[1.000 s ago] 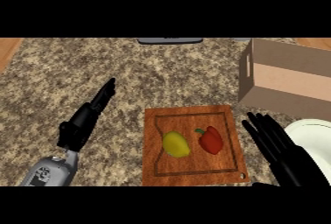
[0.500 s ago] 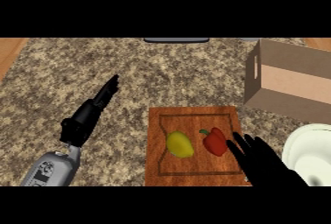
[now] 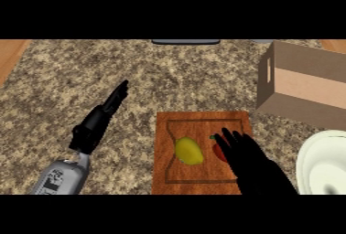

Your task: Pick the bell pepper from the cutting board and place it in the cardboard box

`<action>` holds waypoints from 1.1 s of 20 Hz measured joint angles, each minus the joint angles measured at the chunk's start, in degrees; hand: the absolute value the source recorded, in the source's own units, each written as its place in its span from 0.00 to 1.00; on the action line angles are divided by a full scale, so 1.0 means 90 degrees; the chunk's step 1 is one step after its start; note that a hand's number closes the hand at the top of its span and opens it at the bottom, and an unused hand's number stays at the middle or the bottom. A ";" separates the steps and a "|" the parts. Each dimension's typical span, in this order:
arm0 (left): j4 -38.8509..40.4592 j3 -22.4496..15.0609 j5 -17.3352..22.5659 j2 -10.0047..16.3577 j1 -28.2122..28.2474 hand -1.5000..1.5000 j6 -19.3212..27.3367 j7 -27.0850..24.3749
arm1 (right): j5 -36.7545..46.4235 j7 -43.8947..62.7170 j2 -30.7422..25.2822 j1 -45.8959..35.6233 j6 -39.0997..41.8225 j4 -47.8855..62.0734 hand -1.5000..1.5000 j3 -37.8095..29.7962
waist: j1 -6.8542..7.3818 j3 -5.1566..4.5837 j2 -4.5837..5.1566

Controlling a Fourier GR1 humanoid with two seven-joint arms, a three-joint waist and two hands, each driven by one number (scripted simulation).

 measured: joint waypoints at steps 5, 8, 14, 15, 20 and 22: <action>-0.0187 0.0096 -0.0086 -0.0071 0.0117 0.50 -0.0169 0.0078 | 0.0320 -0.0215 0.0382 -0.0026 -0.0074 0.0784 0.00 -0.0034 | 0.0003 0.0002 -0.0001; -0.0178 0.0204 -0.0151 -0.0138 0.0059 0.50 -0.0233 0.0163 | 0.0445 -0.0413 0.0522 -0.0038 -0.0122 0.1202 0.00 -0.0184 | -0.0002 0.0002 0.0000; -0.0049 0.0411 -0.0293 -0.0290 0.0004 0.50 -0.0405 0.0124 | 0.0680 -0.1129 0.0506 0.0127 -0.0331 0.1442 0.00 -0.0547 | -0.0012 0.0003 -0.0001; -0.0065 0.0436 -0.0350 -0.0307 0.0032 0.50 -0.0404 0.0097 | 0.0720 -0.1248 0.0537 0.0102 -0.0351 0.1534 0.00 -0.0601 | -0.0010 0.0003 -0.0001; -0.0104 0.0548 -0.0476 -0.0386 0.0106 0.50 -0.0575 0.0061 | 0.1021 -0.1373 0.0827 0.0053 -0.0222 0.1764 0.00 -0.0683 | -0.0007 0.0002 -0.0001; -0.0116 0.0601 -0.0489 -0.0466 0.0018 0.50 -0.0576 0.0180 | 0.1138 -0.1401 0.0937 0.0071 -0.0193 0.1921 0.00 -0.0632 | -0.0008 0.0002 -0.0002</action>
